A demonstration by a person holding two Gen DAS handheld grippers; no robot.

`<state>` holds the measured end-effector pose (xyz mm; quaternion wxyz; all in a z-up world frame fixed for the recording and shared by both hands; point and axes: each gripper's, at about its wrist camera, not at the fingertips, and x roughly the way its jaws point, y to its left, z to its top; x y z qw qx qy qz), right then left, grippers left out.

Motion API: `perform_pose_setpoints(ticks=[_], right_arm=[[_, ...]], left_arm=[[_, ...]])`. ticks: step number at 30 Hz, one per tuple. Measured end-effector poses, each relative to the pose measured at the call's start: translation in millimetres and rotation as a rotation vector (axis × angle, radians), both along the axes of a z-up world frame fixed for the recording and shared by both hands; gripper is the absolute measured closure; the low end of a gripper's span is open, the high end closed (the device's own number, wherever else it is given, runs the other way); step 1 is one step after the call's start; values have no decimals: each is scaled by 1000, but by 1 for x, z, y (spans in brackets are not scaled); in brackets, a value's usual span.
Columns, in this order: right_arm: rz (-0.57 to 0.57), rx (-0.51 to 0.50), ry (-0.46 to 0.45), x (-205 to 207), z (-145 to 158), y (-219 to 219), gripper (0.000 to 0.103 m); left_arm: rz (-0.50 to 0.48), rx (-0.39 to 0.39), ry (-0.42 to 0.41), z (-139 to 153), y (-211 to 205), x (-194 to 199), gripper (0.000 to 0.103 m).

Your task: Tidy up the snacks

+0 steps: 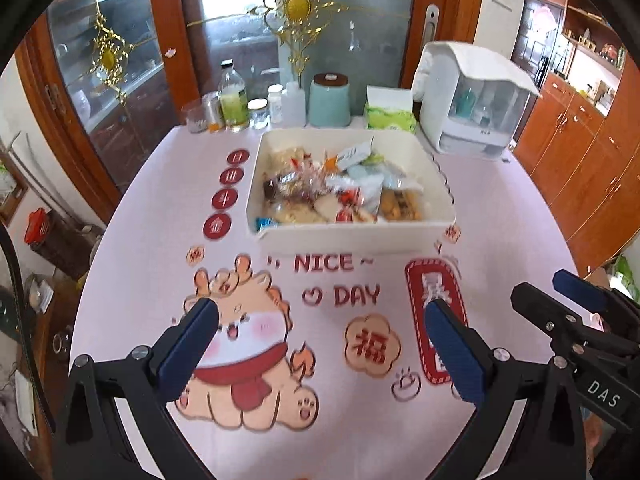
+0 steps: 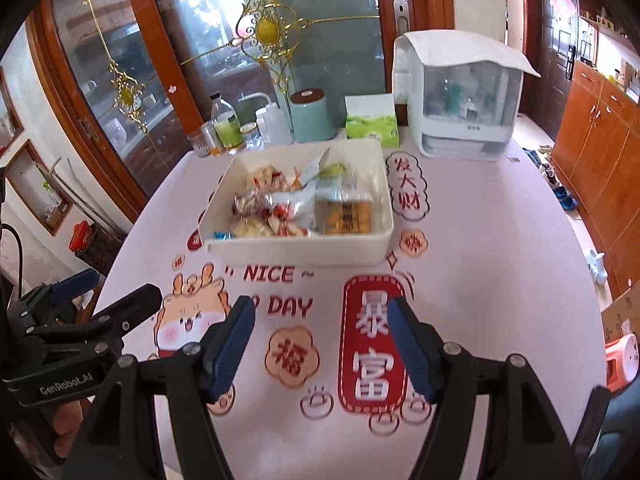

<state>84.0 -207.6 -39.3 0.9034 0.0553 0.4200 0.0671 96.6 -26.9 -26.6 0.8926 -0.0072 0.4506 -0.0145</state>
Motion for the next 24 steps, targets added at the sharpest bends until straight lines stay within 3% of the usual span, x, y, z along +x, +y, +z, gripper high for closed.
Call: perform_pose_setpoints(ticks=[11, 24], right_arm=[[-27, 2, -1, -39, -1, 7, 34], [-63, 19, -14, -51, -2, 5, 34]], left_arm=[[16, 44, 17, -7, -6, -36, 1], [28, 60, 4, -5, -5, -42, 1]])
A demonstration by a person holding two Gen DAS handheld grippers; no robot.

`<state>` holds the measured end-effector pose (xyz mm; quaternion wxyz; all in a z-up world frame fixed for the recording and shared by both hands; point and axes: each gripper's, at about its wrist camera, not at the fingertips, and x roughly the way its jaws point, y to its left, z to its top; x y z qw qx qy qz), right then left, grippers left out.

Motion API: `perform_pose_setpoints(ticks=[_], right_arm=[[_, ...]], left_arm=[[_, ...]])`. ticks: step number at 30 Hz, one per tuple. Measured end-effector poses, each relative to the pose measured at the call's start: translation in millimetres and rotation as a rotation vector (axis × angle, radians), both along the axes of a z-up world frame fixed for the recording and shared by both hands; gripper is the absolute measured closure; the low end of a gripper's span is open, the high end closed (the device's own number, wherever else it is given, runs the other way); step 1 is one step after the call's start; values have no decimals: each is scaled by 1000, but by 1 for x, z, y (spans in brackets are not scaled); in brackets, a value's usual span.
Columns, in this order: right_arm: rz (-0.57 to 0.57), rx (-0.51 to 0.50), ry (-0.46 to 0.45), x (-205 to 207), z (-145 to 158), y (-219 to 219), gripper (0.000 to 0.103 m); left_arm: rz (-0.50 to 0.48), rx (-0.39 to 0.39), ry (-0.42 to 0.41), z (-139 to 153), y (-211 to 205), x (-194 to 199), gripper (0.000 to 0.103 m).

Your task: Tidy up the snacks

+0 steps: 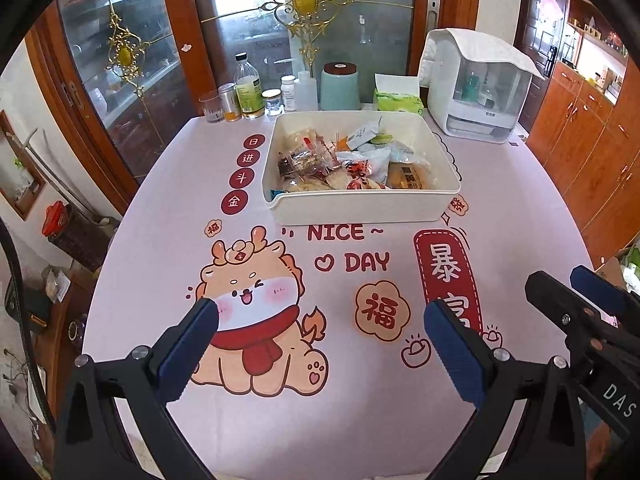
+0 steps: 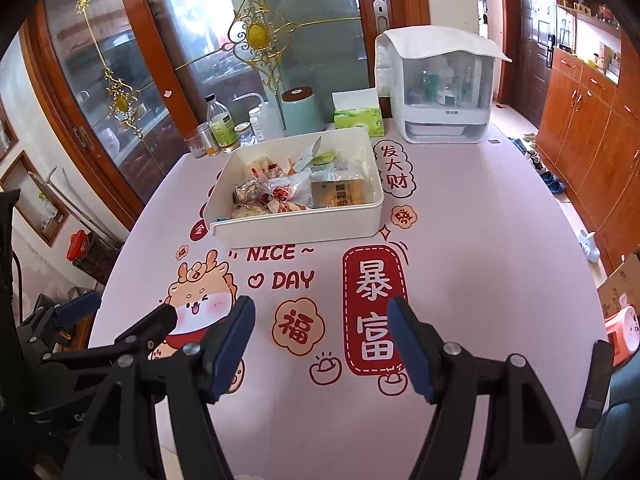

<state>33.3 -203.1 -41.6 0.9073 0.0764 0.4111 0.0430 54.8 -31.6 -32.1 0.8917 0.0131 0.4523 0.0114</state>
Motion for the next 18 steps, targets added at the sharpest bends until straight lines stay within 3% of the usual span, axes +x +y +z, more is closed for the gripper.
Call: perform_pose_setpoints(ticks=[18], right_arm=[[14, 10, 29, -1, -5, 0, 34]], left_arm=[[8, -10, 15, -1, 2, -1, 1]])
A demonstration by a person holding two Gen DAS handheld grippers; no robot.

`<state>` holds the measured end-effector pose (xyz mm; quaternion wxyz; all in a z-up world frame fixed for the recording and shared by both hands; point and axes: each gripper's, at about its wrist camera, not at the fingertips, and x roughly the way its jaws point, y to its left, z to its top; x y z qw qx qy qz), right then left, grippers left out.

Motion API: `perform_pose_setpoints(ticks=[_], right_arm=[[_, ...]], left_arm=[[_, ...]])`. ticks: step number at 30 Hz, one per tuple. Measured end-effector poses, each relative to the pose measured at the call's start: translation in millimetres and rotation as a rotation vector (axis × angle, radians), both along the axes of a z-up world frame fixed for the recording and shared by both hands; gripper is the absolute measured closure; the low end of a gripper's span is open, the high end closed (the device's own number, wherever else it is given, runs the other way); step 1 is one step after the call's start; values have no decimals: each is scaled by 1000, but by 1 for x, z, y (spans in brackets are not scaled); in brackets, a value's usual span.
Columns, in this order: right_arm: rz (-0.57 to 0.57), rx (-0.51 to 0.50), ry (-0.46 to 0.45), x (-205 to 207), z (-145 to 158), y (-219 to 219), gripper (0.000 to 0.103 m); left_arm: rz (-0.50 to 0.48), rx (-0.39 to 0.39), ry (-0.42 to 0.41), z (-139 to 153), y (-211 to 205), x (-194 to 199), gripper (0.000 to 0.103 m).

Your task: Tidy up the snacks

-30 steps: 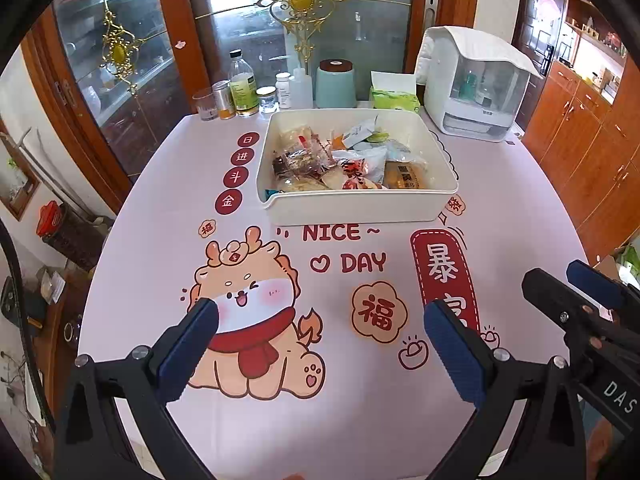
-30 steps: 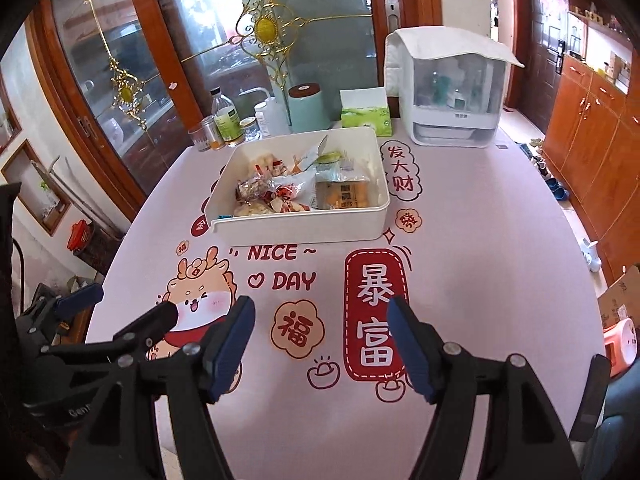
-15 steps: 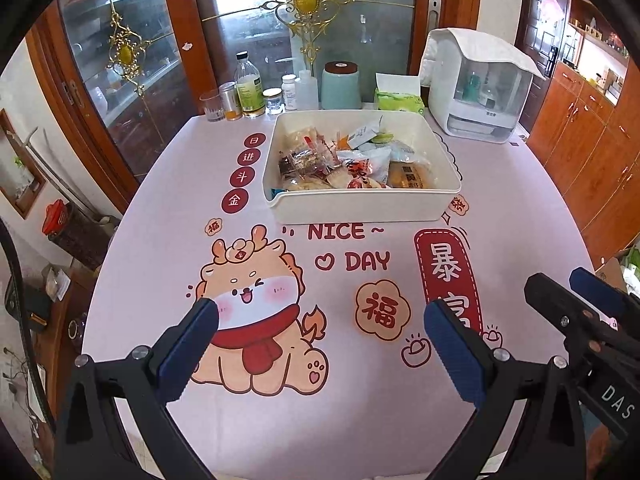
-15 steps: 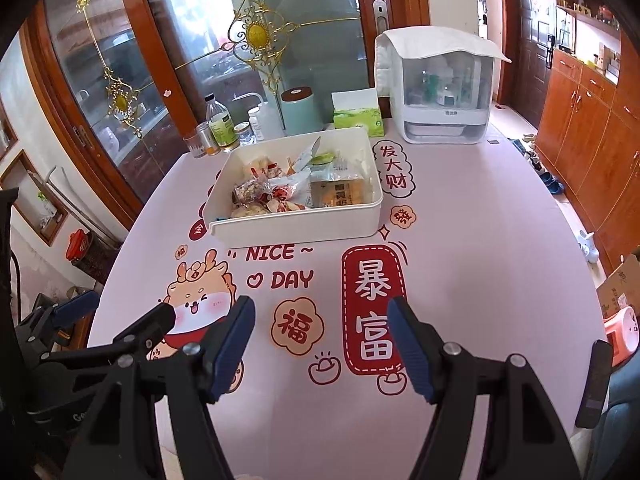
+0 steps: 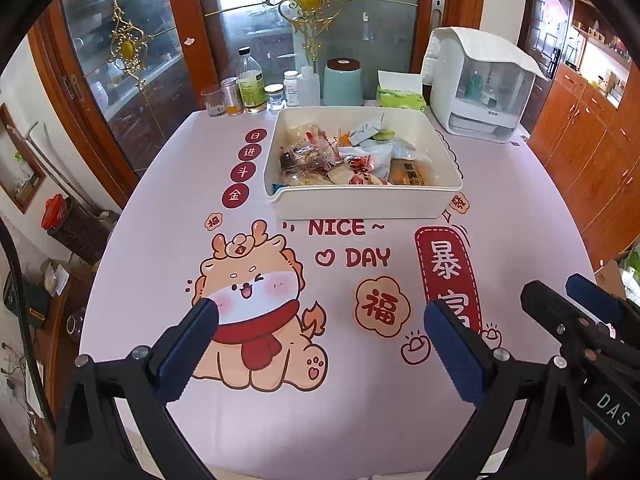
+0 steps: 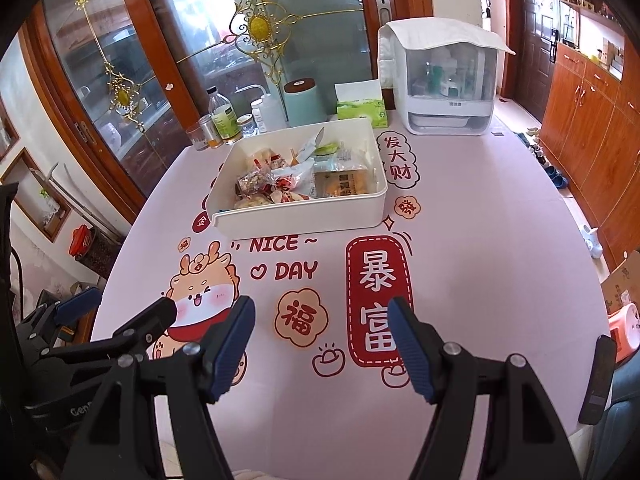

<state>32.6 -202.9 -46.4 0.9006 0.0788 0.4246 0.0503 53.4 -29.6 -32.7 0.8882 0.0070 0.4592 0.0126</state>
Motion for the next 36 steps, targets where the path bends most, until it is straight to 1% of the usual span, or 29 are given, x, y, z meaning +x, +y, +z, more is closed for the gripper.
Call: perform_pose_setpoints(ticks=[36], right_arm=[[5, 0, 1, -2, 0, 1, 34]], left_arm=[[-3, -6, 13, -4, 1, -4, 1]])
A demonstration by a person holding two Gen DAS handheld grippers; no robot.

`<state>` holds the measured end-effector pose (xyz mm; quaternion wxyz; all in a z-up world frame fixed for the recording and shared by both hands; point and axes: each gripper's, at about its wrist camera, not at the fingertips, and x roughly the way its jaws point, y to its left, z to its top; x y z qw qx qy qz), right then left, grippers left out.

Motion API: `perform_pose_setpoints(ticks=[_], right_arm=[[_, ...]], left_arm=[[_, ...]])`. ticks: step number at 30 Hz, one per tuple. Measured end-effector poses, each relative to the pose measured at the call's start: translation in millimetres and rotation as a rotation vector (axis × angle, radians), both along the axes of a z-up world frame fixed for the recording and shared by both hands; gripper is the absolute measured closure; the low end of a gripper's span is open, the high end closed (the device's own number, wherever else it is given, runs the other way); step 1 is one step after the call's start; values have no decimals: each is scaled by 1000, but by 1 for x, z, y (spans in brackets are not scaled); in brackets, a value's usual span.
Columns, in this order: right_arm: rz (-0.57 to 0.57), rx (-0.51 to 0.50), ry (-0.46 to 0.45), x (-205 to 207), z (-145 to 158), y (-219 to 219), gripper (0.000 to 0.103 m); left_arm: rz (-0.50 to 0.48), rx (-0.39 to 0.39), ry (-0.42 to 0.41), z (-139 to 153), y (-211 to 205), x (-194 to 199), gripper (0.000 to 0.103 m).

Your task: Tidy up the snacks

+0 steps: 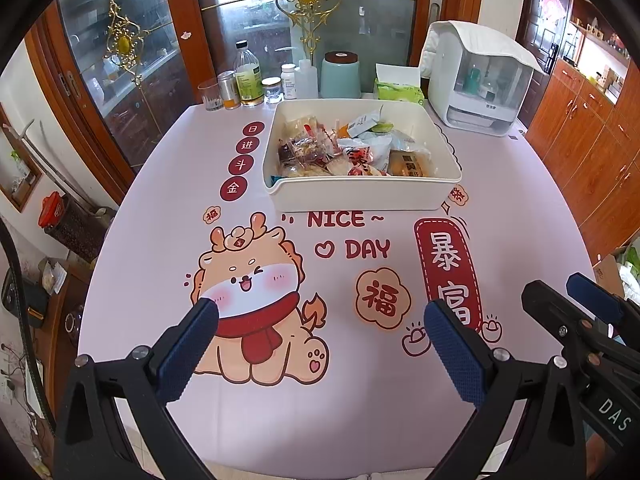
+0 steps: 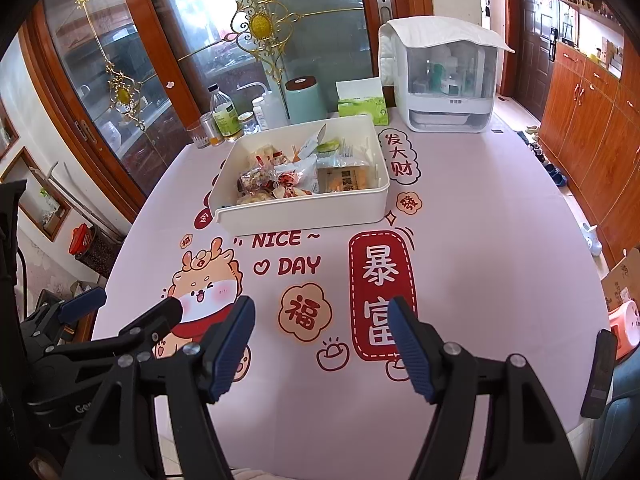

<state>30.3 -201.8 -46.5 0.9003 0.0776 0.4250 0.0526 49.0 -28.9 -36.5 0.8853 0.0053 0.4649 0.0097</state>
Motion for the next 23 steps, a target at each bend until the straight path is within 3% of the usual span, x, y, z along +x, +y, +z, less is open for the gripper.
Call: perform_pose_setpoints(ticks=[23], right_arm=[[3, 2, 2, 1, 0, -1, 34]], left_arm=[[-3, -2, 5, -1, 1, -2, 1]])
